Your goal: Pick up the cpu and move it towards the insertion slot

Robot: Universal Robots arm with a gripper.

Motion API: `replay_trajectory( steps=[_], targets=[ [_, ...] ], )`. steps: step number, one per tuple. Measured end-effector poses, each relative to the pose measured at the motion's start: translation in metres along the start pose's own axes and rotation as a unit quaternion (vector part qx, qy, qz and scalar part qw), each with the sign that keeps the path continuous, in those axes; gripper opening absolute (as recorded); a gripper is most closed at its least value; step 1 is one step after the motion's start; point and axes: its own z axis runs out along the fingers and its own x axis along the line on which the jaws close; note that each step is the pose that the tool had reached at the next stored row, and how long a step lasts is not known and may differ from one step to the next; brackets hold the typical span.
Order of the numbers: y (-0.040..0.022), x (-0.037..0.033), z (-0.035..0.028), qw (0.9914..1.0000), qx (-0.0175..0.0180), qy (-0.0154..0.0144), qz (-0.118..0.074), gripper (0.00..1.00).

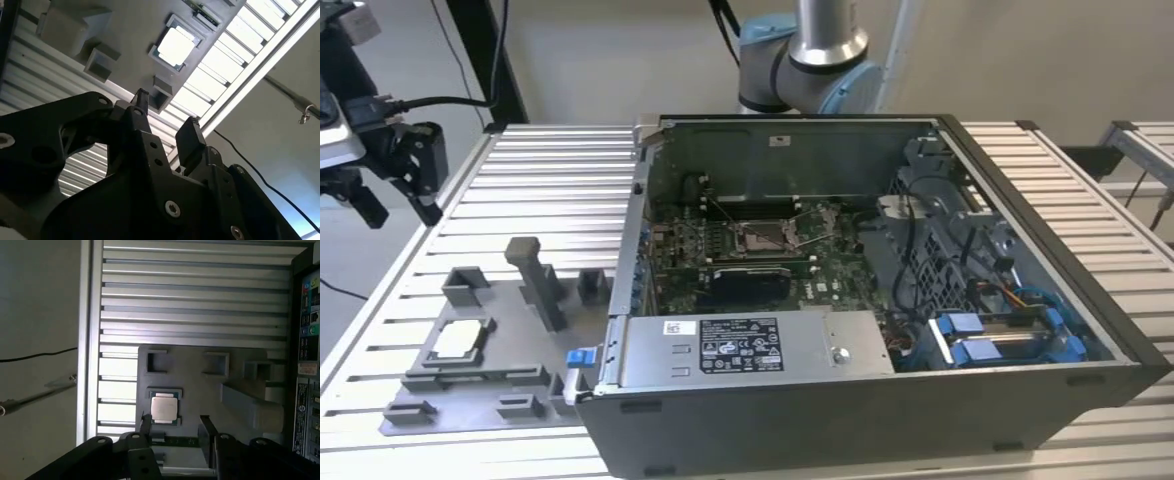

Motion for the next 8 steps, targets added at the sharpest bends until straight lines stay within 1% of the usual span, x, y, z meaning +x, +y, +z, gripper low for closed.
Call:
replay_trajectory(
  steps=[8],
  targets=[
    [0.0,0.0001,0.0003,1.0,0.0,0.0,0.0,1.0]
  ],
)
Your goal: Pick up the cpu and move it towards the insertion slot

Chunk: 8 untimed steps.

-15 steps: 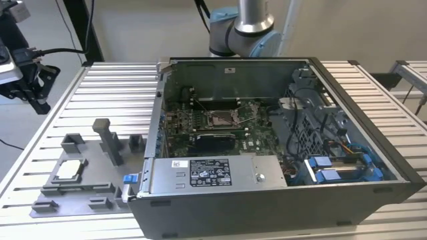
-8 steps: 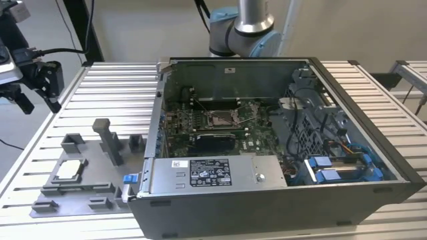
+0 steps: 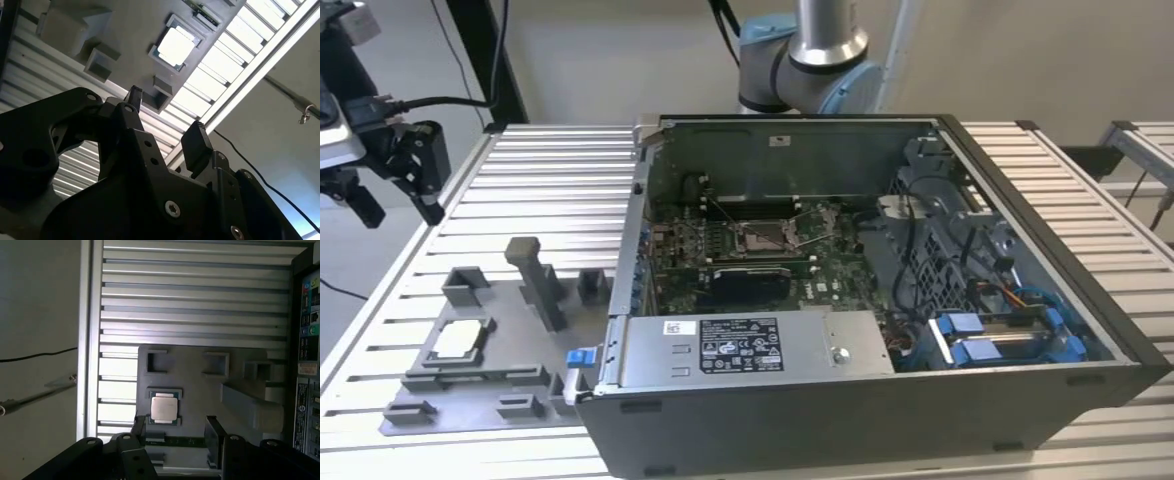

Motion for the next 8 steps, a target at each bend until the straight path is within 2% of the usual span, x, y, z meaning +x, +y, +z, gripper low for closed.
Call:
replay_trajectory(
  steps=[8],
  targets=[
    [-0.0002,0.0012,0.0073,1.0,0.0,0.0,0.0,1.0]
  ],
)
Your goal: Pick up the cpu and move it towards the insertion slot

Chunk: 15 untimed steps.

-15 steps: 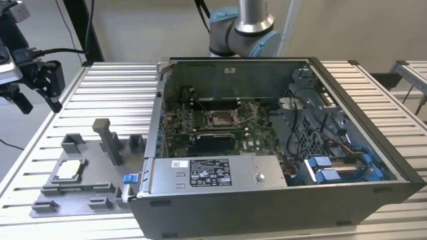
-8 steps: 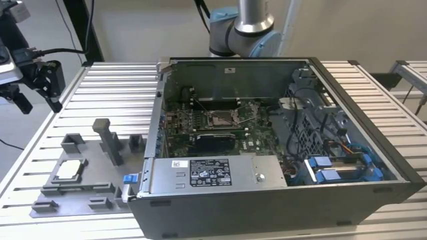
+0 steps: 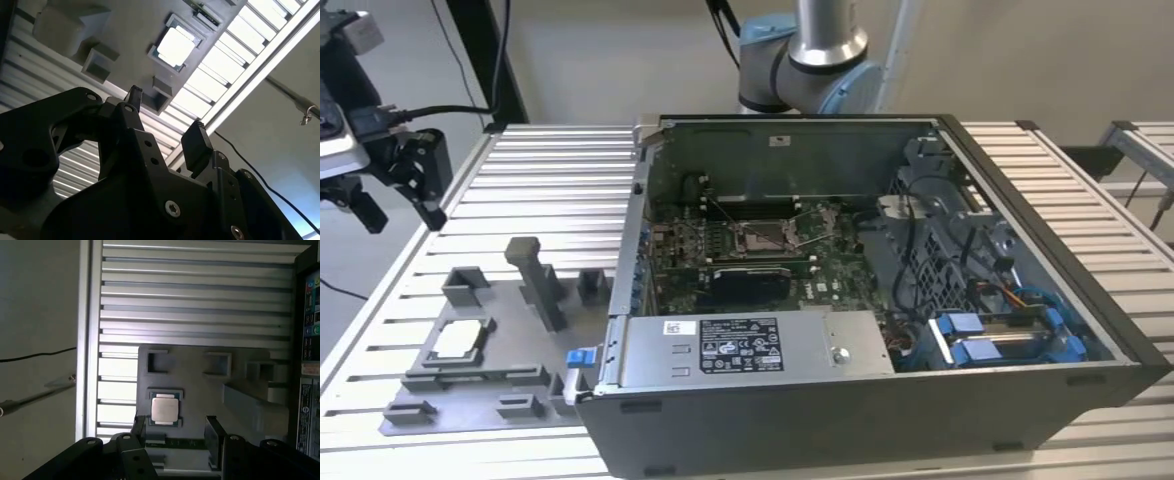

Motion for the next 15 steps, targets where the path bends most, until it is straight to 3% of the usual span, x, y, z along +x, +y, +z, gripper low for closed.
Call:
replay_trajectory(
  steps=[15],
  targets=[
    [-0.0004,0.0005,0.0106,1.0,-0.0001,0.0,0.0,1.0]
  ],
)
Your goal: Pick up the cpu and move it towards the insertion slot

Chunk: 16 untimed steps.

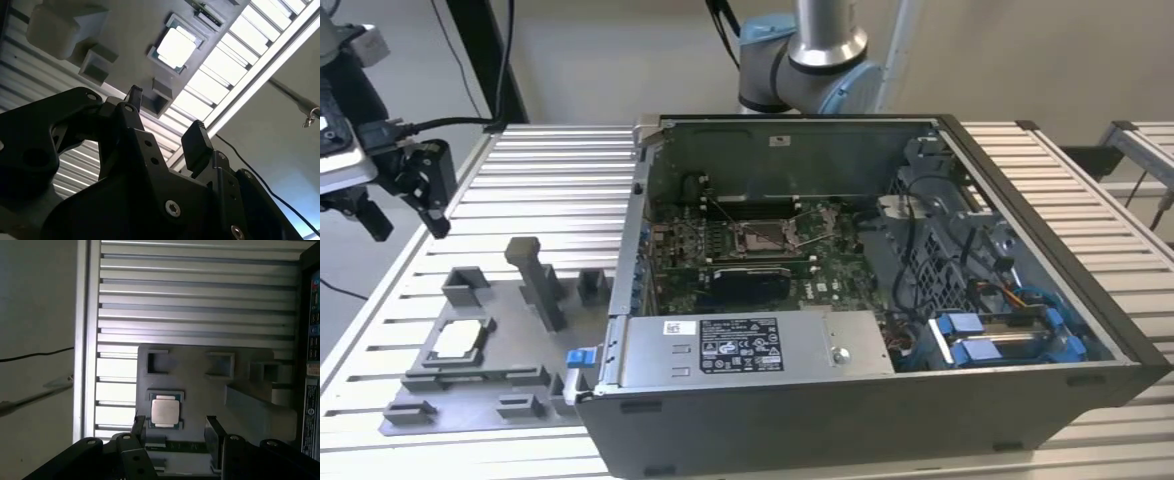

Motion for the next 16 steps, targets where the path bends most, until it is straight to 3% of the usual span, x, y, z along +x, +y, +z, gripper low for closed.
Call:
replay_trajectory(
  steps=[16],
  targets=[
    [-0.0004,0.0003,0.0109,1.0,0.0,0.0,0.0,1.0]
  ],
)
